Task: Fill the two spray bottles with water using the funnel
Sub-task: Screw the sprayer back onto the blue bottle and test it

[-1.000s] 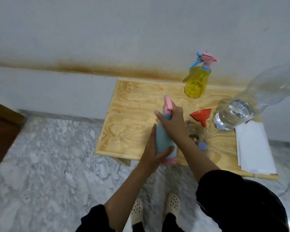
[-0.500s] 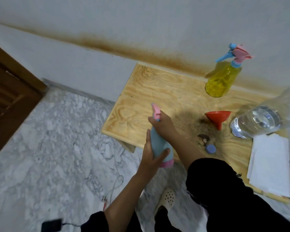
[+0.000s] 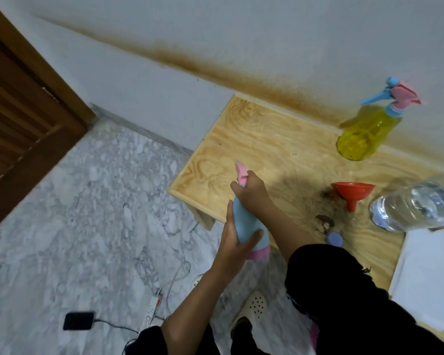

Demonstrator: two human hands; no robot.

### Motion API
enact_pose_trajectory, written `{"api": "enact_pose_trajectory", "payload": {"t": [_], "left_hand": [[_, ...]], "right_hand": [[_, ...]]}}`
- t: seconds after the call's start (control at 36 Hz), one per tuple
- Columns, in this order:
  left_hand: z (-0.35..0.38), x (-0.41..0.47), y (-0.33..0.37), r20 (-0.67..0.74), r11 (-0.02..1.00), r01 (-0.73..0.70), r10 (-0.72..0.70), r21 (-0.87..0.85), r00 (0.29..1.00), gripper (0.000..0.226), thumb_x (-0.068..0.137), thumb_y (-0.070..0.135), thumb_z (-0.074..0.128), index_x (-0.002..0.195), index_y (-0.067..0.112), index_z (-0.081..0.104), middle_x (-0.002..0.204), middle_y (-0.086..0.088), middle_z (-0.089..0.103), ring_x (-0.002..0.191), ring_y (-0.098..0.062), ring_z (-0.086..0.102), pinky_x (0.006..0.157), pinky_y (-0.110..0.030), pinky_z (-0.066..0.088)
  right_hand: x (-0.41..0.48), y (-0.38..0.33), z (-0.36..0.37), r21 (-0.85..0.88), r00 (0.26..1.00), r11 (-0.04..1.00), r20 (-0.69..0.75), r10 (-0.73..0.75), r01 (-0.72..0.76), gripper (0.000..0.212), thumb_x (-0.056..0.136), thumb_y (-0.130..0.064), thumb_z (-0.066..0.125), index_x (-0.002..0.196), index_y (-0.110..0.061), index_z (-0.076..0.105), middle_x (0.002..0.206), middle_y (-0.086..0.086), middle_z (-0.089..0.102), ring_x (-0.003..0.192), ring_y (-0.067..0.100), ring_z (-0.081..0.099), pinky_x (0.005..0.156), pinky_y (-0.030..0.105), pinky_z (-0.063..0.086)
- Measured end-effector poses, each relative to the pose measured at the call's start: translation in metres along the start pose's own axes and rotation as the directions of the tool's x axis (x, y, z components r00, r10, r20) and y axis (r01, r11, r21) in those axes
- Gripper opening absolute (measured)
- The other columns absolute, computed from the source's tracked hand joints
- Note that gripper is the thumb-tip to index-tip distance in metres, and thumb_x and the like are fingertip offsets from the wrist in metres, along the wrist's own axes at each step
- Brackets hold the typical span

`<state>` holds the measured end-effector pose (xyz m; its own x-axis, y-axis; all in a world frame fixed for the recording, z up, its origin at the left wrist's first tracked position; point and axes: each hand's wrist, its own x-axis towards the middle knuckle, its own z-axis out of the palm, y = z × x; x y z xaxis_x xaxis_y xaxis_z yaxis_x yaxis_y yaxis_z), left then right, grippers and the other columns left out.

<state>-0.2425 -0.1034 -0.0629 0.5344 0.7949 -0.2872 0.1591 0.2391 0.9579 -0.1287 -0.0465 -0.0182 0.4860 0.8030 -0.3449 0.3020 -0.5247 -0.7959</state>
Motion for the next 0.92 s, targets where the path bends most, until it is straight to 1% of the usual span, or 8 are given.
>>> {"api": "enact_pose_trajectory", "payload": {"t": [0.08,0.19,0.33,0.44,0.56,0.64,0.69,0.92], "left_hand": [[-0.001,0.0,0.001,0.001,1.0,0.0,0.0,-0.013,1.0,0.092,0.079,0.034,0.07,0.15,0.023,0.013,0.149,-0.001,0.036,0.135,-0.015,0.039,0.109,-0.049,0.037],[-0.002,-0.001,0.001,-0.003,1.0,-0.008,0.008,0.005,1.0,0.091,0.079,0.036,0.07,0.149,0.029,0.013,0.148,0.001,0.038,0.134,-0.014,0.041,0.108,-0.049,0.037],[-0.003,-0.001,0.001,-0.001,1.0,-0.011,0.011,0.02,1.0,0.09,0.08,0.034,0.07,0.149,0.031,0.012,0.147,0.003,0.038,0.132,-0.013,0.043,0.107,-0.048,0.04],[-0.002,-0.002,0.0,0.017,1.0,-0.005,0.004,0.014,1.0,0.091,0.08,0.035,0.07,0.149,0.031,0.011,0.15,0.001,0.035,0.134,-0.014,0.04,0.107,-0.048,0.039],[0.001,-0.005,0.002,0.025,1.0,-0.001,0.001,0.014,1.0,0.09,0.08,0.037,0.07,0.149,0.033,0.012,0.15,0.001,0.035,0.135,-0.014,0.04,0.108,-0.049,0.038],[0.005,-0.007,0.003,0.036,1.0,0.011,-0.012,0.004,0.999,0.09,0.08,0.039,0.071,0.149,0.034,0.012,0.149,0.001,0.036,0.134,-0.014,0.041,0.107,-0.05,0.039],[0.007,-0.007,0.005,0.036,1.0,0.02,-0.02,0.007,0.999,0.09,0.08,0.042,0.071,0.148,0.035,0.013,0.148,0.004,0.038,0.133,-0.012,0.041,0.106,-0.049,0.04],[0.017,-0.01,0.015,0.041,0.997,-0.018,0.015,0.073,0.999,0.09,0.079,0.049,0.069,0.147,0.041,0.01,0.147,0.011,0.037,0.132,-0.006,0.041,0.107,-0.043,0.041]], "right_hand": [[-0.001,-0.001,-0.001,0.011,1.0,1.0,0.01,-0.019,0.018,0.032,0.086,-0.012,0.053,0.068,-0.029,0.034,0.064,-0.005,0.04,0.071,0.022,0.043,0.064,0.028,0.031],[-0.002,-0.002,-0.001,0.002,0.997,0.999,0.053,-0.047,0.047,0.013,0.087,-0.015,0.054,0.087,-0.018,0.041,0.064,-0.004,0.042,0.07,0.021,0.043,0.055,0.02,0.032],[0.0,-0.002,0.0,-0.001,0.999,0.999,0.029,-0.034,0.035,0.032,0.087,-0.014,0.052,0.066,-0.026,0.031,0.063,-0.003,0.038,0.064,0.019,0.039,0.059,0.027,0.03],[-0.002,-0.002,-0.002,-0.01,1.0,1.0,0.0,-0.014,0.014,0.033,0.086,-0.013,0.053,0.064,-0.022,0.029,0.064,-0.003,0.035,0.056,0.011,0.034,0.058,0.029,0.028],[-0.006,0.001,-0.006,-0.008,1.0,1.0,0.015,-0.026,0.026,0.03,0.087,-0.014,0.054,0.066,-0.018,0.033,0.065,-0.002,0.037,0.061,0.016,0.036,0.053,0.024,0.029],[-0.009,0.003,-0.011,0.015,0.999,0.999,0.03,-0.045,0.045,0.012,0.087,-0.016,0.054,0.084,-0.004,0.05,0.066,-0.002,0.038,0.068,0.019,0.041,0.058,0.027,0.033],[-0.01,0.004,-0.014,0.053,0.999,0.997,0.02,-0.048,0.047,0.013,0.087,-0.015,0.054,0.09,-0.002,0.052,0.065,-0.002,0.038,0.068,0.019,0.041,0.061,0.03,0.033],[-0.012,0.009,-0.028,0.033,1.0,0.999,-0.005,-0.019,0.019,0.029,0.088,-0.022,0.055,0.068,-0.019,0.034,0.068,-0.004,0.039,0.072,0.022,0.042,0.068,0.033,0.035]]}}
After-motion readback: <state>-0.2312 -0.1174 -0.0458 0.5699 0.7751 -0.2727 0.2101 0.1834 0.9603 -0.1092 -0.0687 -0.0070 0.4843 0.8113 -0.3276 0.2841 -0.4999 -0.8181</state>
